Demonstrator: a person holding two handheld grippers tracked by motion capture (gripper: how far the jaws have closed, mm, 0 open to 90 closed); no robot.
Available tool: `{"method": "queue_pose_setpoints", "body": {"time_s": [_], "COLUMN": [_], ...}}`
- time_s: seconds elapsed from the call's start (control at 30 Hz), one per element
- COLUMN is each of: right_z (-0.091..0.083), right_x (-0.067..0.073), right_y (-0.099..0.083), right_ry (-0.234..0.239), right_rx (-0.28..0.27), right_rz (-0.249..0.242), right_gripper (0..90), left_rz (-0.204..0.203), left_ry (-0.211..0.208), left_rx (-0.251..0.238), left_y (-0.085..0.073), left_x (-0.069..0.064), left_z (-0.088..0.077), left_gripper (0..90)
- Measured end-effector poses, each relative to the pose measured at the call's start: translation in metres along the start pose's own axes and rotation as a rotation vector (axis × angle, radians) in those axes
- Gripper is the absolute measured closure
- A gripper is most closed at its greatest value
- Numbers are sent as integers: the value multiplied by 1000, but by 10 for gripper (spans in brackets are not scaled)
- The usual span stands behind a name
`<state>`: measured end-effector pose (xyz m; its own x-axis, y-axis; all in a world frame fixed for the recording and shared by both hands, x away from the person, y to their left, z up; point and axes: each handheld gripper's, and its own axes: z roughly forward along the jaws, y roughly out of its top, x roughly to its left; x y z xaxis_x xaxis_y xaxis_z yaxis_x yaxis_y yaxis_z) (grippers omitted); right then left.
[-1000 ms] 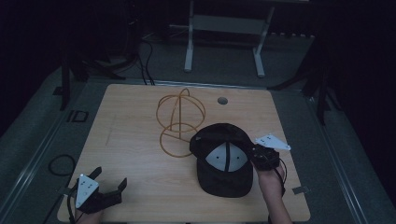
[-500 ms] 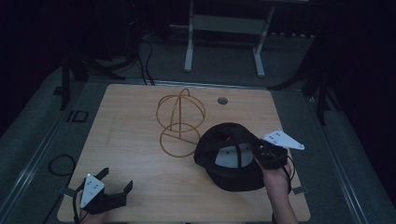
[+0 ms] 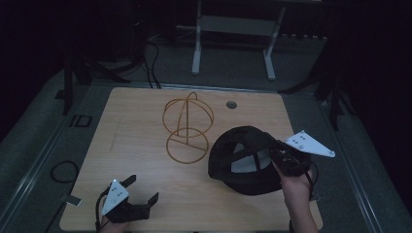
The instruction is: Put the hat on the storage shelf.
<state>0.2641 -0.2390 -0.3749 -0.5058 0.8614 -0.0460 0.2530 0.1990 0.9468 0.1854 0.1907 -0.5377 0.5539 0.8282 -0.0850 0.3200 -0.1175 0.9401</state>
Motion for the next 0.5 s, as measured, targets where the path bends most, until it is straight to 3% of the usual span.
{"method": "queue_pose_setpoints", "body": {"time_s": [0.3,0.5], "right_z": [-10,-13], "right_x": [8,12], "right_y": [6,6], "right_ry": [32,51], "right_rx": [-41,-57], "right_rz": [-11,-7], "right_gripper": [888,887], "left_rz": [12,20], "left_ry": [-83,-162], "left_rx": [22,48], "left_y": [18,27], "left_x": [-20,-36], "left_z": [21,36], "left_gripper": [19,20]}}
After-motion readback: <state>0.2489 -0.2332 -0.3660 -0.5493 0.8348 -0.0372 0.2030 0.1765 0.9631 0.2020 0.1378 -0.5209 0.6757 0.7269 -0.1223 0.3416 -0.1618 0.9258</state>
